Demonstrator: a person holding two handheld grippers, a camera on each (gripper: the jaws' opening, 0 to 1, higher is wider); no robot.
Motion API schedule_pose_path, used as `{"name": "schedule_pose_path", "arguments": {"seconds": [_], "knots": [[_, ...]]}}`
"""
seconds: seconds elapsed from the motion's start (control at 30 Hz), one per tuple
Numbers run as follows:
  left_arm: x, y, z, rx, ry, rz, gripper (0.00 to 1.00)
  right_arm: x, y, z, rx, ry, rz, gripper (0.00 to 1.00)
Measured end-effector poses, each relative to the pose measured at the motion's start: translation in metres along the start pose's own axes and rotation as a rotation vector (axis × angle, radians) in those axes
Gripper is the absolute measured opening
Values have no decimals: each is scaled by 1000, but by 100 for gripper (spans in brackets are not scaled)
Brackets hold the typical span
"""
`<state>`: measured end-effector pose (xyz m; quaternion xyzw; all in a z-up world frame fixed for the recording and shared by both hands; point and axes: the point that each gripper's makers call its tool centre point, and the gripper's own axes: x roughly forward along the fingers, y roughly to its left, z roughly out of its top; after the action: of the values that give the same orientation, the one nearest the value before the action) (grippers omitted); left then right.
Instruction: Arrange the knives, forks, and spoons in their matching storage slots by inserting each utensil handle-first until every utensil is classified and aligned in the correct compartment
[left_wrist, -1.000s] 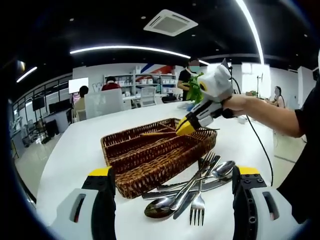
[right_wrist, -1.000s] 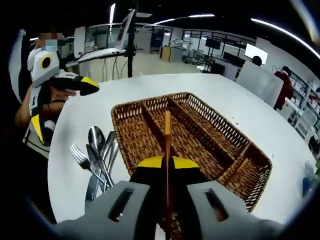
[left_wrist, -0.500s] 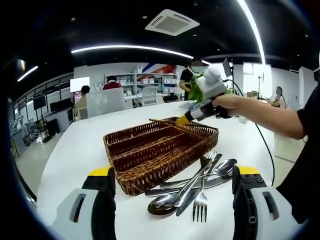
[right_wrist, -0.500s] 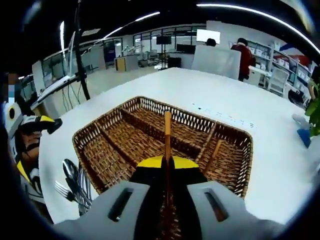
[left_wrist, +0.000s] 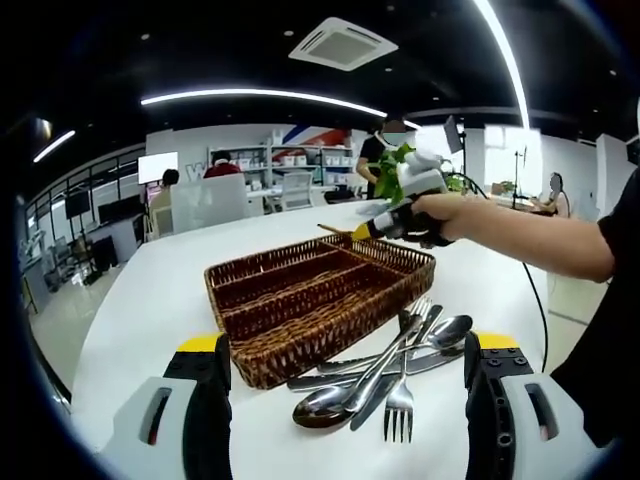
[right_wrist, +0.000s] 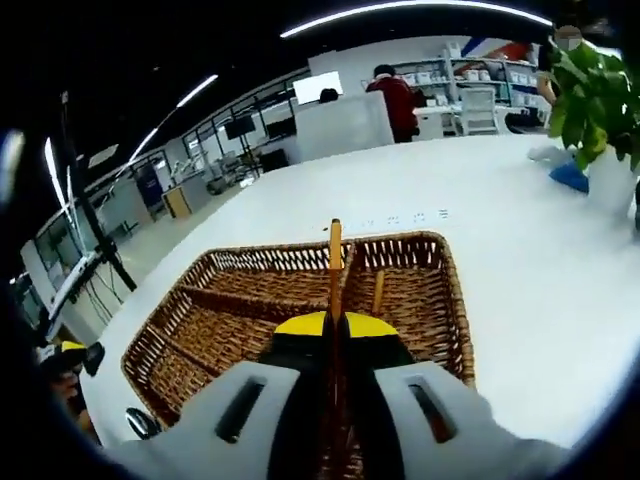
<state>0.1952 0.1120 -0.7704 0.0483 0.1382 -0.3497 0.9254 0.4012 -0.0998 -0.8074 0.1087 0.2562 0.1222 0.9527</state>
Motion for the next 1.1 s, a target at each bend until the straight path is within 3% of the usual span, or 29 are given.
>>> {"name": "schedule_pose_path", "arguments": {"seconds": [0.1, 0.23, 0.63, 1.1], "knots": [[0, 0, 0, 0, -1, -1, 99, 2, -8, -2, 78, -22, -29, 3], [0, 0, -1, -2, 0, -2, 99, 5, -15, -6, 120, -28, -55, 3], [0, 0, -3, -2, 4, -5, 99, 14, -22, -26, 74, 35, -118, 3], [-1, 0, -4, 2, 9, -4, 99, 22, -24, -39, 28, 90, -128, 4]]}}
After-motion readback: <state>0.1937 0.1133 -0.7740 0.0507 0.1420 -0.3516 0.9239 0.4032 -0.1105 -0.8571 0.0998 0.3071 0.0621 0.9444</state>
